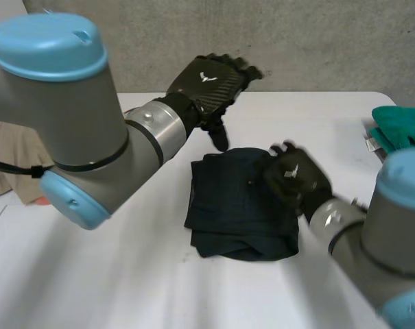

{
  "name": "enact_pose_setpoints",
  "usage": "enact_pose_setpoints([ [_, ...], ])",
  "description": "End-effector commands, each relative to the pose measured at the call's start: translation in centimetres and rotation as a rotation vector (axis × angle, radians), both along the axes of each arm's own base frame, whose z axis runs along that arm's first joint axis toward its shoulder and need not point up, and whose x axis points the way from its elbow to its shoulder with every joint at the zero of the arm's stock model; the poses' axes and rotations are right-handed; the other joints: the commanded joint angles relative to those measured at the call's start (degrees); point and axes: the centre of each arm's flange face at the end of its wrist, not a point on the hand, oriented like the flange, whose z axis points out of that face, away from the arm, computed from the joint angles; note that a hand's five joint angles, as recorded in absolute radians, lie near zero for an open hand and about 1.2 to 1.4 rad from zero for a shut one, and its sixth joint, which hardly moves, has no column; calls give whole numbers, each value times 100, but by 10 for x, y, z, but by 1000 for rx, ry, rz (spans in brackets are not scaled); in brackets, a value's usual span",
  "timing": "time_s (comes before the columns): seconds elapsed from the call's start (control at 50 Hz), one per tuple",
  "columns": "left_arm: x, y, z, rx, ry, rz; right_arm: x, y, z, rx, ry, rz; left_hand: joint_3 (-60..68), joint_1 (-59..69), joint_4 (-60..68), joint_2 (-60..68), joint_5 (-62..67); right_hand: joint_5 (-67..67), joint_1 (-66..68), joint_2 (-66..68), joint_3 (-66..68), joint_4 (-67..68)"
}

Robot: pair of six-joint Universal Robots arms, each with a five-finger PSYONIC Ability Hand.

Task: Fold the laundry.

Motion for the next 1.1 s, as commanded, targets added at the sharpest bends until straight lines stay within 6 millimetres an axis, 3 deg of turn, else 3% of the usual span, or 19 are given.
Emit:
enact_pose_setpoints([
  [0.02,-2,24,7,116,32,-258,4,50,-40,106,16,76,512,631,564,533,459,-249,-219,-107,-185,-199],
  [0.22,-2,31,0,180,27,-310,17,28,-85,144,-97,24,294,412,345,315,240,-249,-219,-107,-185,-199],
  [0.32,-2,32,-6,195,18,-310,25,1,-83,8,-152,-47,142,261,194,163,89,-249,-219,-107,-185,-199],
  [0.48,-1,32,-7,198,17,-309,37,-20,-76,-98,-174,-55,142,261,194,163,89,43,74,186,108,93],
  [0.5,-1,31,-7,198,17,-307,38,-22,-78,-98,-172,-53,142,261,194,163,89,295,325,437,359,345],
  [0.56,-1,31,-8,200,17,-307,43,-29,-83,-99,-172,-50,92,211,144,113,39,2676,2707,2819,2741,2727],
  [0.58,-1,31,-8,202,16,-307,44,-31,-84,-101,-173,-50,59,177,110,80,5,3918,3948,4061,3983,3968],
  [0.6,-1,31,-8,202,16,-307,47,-35,-83,-109,-179,-46,58,177,110,79,5,6722,6753,6865,6787,6772],
  [0.66,-1,31,-8,200,16,-305,50,-42,-75,-129,-199,-30,58,177,110,79,5,6751,6781,6893,6815,6801],
  [0.74,-1,31,-5,192,20,-304,44,-65,-51,-190,-243,-28,42,160,93,63,-12,6751,6781,6893,6815,6801],
  [0.82,0,28,1,172,32,-300,30,-92,-5,-305,-299,-38,8,126,59,29,-46,6751,6781,6893,6815,6801],
  [0.84,1,27,4,162,37,-294,20,-107,14,-361,-317,-57,8,126,59,29,-46,6751,6781,6893,6815,6801],
  [0.9,6,24,22,109,71,-267,0,-132,40,-437,-335,-105,8,126,59,29,-46,6751,6781,6893,6815,6801],
  [0.92,7,23,26,96,82,-261,-18,-151,55,-486,-346,-148,-9,110,42,12,-62,6751,6781,6893,6815,6801],
  [0.96,10,20,37,53,108,-239,-33,-166,67,-525,-359,-177,-9,110,42,12,-62,6751,6781,6893,6815,6801],
  [1.02,12,18,45,24,136,-222,-71,-198,95,-606,-410,-230,-26,93,25,-5,-79,6751,6781,6893,6815,6801],
  [1.04,12,18,45,24,139,-221,-92,-214,107,-637,-438,-247,-26,93,25,-5,-79,6751,6781,6893,6815,6801],
  [1.1,12,19,46,30,147,-225,-125,-237,113,-657,-491,-259,-26,93,25,-5,-79,6751,6781,6893,6815,6801],
])
